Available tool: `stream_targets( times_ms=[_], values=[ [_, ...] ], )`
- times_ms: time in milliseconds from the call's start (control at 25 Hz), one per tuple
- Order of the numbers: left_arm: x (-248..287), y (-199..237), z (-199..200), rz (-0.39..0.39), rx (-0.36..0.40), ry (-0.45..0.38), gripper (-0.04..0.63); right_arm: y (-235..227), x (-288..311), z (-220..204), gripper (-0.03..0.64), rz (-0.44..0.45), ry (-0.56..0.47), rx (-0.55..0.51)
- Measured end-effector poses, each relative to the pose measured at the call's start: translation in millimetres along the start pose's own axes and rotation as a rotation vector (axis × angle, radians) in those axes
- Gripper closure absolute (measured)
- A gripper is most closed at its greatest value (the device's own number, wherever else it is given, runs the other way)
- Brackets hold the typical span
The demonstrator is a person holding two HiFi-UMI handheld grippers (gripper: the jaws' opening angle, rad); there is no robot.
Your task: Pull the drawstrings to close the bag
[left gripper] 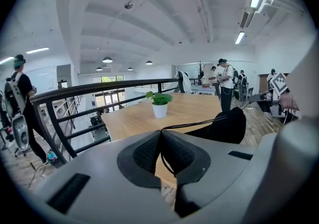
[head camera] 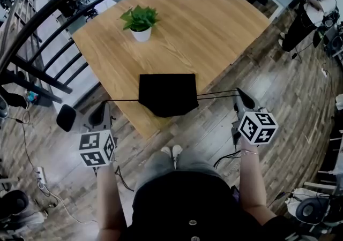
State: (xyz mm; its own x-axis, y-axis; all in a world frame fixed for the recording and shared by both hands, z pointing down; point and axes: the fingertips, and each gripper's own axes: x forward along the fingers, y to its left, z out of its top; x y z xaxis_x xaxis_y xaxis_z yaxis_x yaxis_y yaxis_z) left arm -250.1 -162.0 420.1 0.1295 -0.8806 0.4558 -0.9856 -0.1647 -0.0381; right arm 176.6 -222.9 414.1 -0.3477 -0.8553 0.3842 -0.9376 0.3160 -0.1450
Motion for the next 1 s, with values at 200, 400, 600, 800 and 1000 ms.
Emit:
stream_targets(
  times_ms=[200,400,600,800,1000],
  values=[
    [7.6,-5.7,-5.7,-0.013,-0.005,0.018,0.572,12.2,10.3,-10.3,0.618,0.037,0.031,-0.012],
    [20.5,-26.8,-17.6,-0.064,0.007,0.058,0.572,20.8,24.1,-24.5,0.618,0.062,0.064,-0.003],
    [31.4,-48.5,-31.7,-0.125,0.026,0.108,0.572,35.5,35.2,-42.1,0.617,0.087,0.114,-0.027],
    [45.1,-72.2,-39.9,-0.185,0.041,0.129,0.572,58.0,47.2,-65.7,0.617,0.129,0.176,-0.033],
    [50.8,-95.2,-51.6,-0.231,0.061,0.152,0.572,79.2,49.2,-93.4,0.617,0.176,0.236,0.001]
  ],
)
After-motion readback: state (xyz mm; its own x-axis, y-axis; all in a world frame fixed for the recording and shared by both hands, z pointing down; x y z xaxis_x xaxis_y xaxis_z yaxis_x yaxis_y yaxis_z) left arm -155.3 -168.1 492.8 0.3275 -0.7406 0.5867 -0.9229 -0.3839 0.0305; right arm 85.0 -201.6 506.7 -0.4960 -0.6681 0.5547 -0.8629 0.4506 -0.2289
